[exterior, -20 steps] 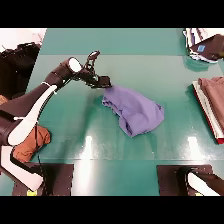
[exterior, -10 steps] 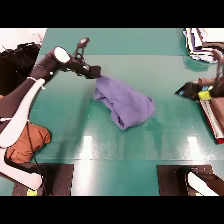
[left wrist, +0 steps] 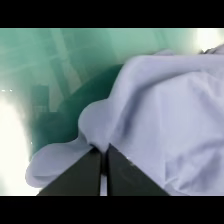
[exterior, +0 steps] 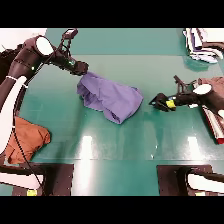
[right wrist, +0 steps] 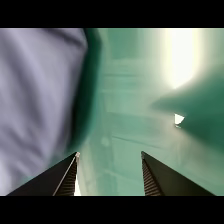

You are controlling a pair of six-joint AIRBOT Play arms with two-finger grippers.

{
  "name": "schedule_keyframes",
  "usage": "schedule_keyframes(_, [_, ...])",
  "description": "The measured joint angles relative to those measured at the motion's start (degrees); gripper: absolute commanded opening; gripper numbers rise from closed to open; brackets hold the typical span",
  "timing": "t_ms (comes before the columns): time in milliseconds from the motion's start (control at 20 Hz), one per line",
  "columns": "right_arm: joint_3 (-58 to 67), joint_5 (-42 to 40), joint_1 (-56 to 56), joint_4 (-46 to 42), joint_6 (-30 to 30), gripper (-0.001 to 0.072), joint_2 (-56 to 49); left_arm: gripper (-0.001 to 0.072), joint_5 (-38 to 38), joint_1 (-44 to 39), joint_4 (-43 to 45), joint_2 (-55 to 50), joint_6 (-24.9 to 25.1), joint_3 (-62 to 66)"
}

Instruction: Fold the shirts.

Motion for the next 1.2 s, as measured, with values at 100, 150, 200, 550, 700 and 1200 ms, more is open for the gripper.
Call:
schedule_keyframes(100, [3.85,-1.31,2.05,1.44,-0.55,0.0436,-4.66,0.0027,-0.15,0.13,0.46,0.09,0.0,0.0])
schedule_keyframes(150, [5.9,-1.92,2.99,1.95,-0.72,0.0413,-6.8,0.0027,-0.35,0.15,0.59,0.13,0.0,-0.02])
schedule_keyframes(200, [8.13,-2.23,4.02,2.34,-0.87,0.0297,-8.96,0.0027,-0.39,0.15,0.59,0.2,0.0,0.0])
schedule_keyframes(550, [21.4,-3.21,7.87,2.36,-1.88,0.0015,-16.02,0.0026,-0.66,0.13,1.05,1.4,-0.02,0.07])
schedule_keyframes(700, [27.04,-2.69,6.71,-0.76,-2.16,0.0015,-11.65,0.0026,0.37,0.13,2.71,6.36,-0.02,0.22])
schedule_keyframes(1200, [46.34,8.96,2.45,-13.49,-2.34,0.0014,15.15,0.0026,6.12,0.04,4.24,38.42,-0.35,0.35])
